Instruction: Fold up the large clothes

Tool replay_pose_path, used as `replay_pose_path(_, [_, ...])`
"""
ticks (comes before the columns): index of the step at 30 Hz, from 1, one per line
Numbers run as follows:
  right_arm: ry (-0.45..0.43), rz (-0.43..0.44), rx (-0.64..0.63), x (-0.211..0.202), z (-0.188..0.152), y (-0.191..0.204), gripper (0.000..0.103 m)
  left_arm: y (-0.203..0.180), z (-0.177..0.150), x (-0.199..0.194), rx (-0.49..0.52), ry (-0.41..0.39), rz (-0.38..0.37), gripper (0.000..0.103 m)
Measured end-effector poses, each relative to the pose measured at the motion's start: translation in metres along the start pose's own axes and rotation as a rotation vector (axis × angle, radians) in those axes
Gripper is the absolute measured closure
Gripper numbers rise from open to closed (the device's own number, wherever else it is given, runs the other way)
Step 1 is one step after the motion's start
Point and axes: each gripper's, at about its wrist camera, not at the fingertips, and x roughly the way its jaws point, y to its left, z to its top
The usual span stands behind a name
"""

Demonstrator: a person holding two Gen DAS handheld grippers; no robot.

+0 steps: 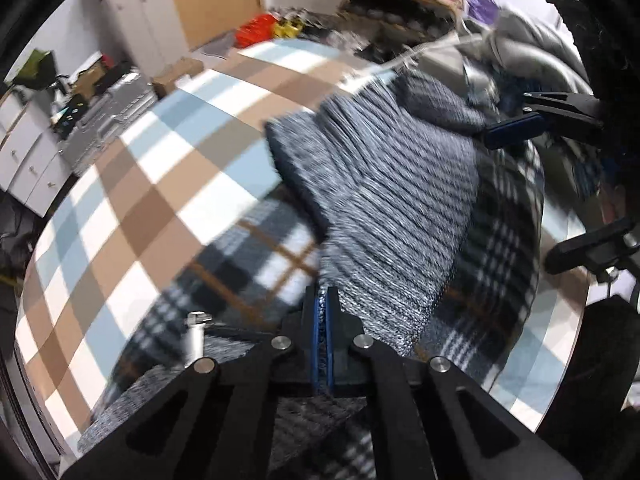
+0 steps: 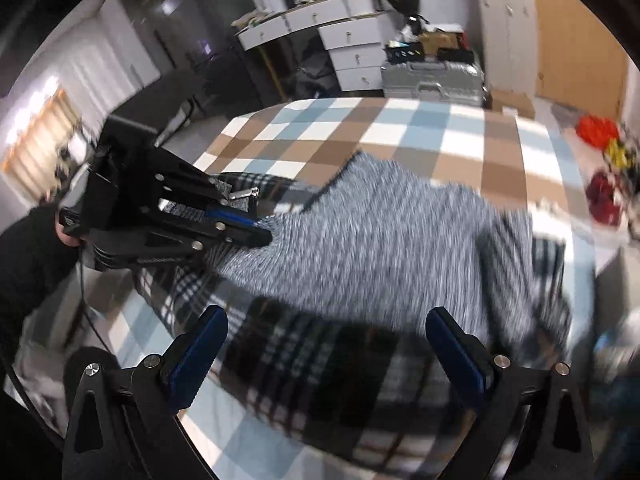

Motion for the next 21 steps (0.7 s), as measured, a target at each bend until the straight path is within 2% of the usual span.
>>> replay_pose_path(3, [0.035,-0.03,-0.125,0.01,0.019,0.013,0.002,0.002,0.003,-0.016,-0.007,-0.036,0.003,0.103])
replay_pose_path(6, [0.056,0.016,-0.26,0.024,0.039,0.025,0.003,-0.004,0.006,-0.031,0.017,-0.072,0.024,0.103])
replay_pose_path(9, [0.102,-0.014,-0.353,0.039,0.056,0.032,0.003,-0.008,0.009,-0.04,0.03,-0.109,0.019,0.103])
replay_pose_path(11, [0.138,0.013,-0.388,0.049,0.063,0.035,0.004,-0.009,0.009,-0.041,0.04,-0.126,0.02,0.103])
replay_pose_path(13, [0.195,0.038,-0.396,0.059,0.064,0.038,0.021,-0.011,0.008,-0.045,0.049,-0.147,0.018,0.103])
replay_pose_path(14, [0.226,0.066,-0.4,0.063,0.063,0.038,0.053,-0.011,0.008,-0.046,0.047,-0.146,0.004,0.103])
replay_pose_path(15, [0.257,0.078,-0.392,0.066,0.062,0.039,0.074,-0.011,0.007,-0.047,0.048,-0.154,0.01,0.103])
replay_pose_path(17, [0.25,0.08,-0.384,0.066,0.06,0.04,0.078,-0.01,0.006,-0.048,0.049,-0.159,0.005,0.103])
replay_pose_path(20, [0.211,0.026,-0.356,0.059,0.058,0.041,0.101,-0.005,0.005,-0.05,0.03,-0.17,0.005,0.103])
replay_pose_path(21, [0.179,0.006,-0.342,0.055,0.059,0.041,0.101,-0.002,0.006,-0.051,0.022,-0.183,0.009,0.103])
